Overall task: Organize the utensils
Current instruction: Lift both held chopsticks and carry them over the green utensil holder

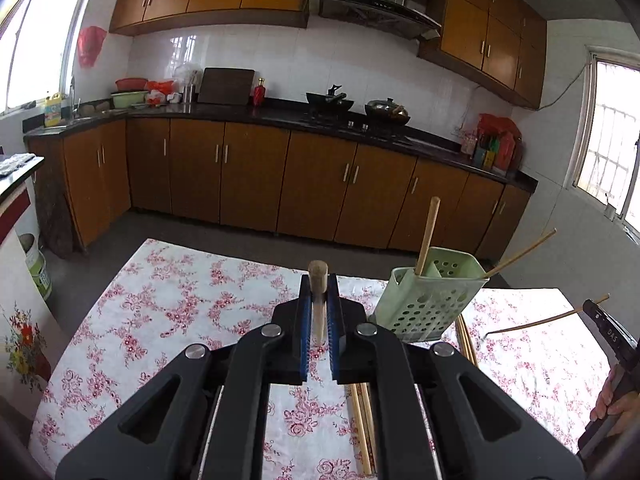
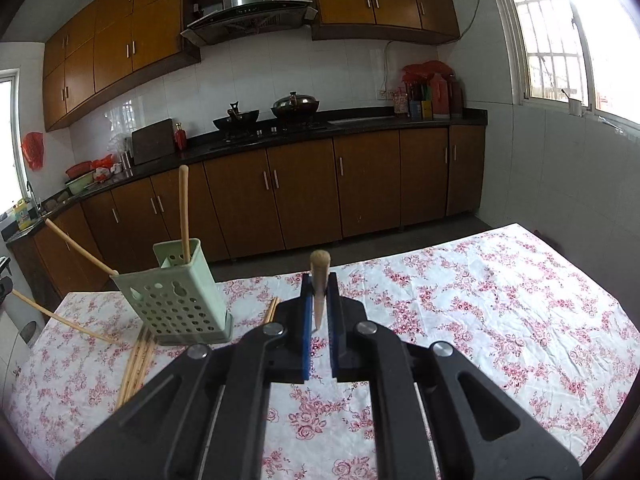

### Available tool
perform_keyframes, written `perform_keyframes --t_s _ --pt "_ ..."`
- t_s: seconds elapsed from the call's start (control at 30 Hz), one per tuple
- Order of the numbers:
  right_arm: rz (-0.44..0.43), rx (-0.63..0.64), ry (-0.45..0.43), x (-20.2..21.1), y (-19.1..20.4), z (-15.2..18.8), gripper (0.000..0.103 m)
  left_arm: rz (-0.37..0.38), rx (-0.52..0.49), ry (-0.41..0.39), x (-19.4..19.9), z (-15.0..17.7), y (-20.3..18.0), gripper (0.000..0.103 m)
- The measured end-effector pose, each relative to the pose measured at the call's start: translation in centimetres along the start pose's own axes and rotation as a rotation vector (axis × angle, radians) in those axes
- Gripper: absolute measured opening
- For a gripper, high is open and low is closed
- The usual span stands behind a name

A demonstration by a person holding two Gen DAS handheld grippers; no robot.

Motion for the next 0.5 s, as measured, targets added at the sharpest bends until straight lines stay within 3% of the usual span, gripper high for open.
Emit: perform_keyframes --t_s 0.23,0.5 --pt "-0.005 0.002 -0.011 0.1 0.2 -1.0 0.008 -0.009 -0.012 -0.011 0.2 -0.9 -0.1 0.007" --pt "-0.110 -0.007 -0.044 3.7 1.6 -5.3 0.008 0.068 -0.044 -0.044 2.6 -3.6 -2.5 0.007"
Point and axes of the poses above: each gripper's, at about its wrist camera, not at the fingertips, and x roughly against the way its jaws point, y to its left, z to its underside, the point moved 7 cm from there along -x, roughly the way its jaws point, and after that the axes turned 8 degrees about z, right-handed, at the moved point
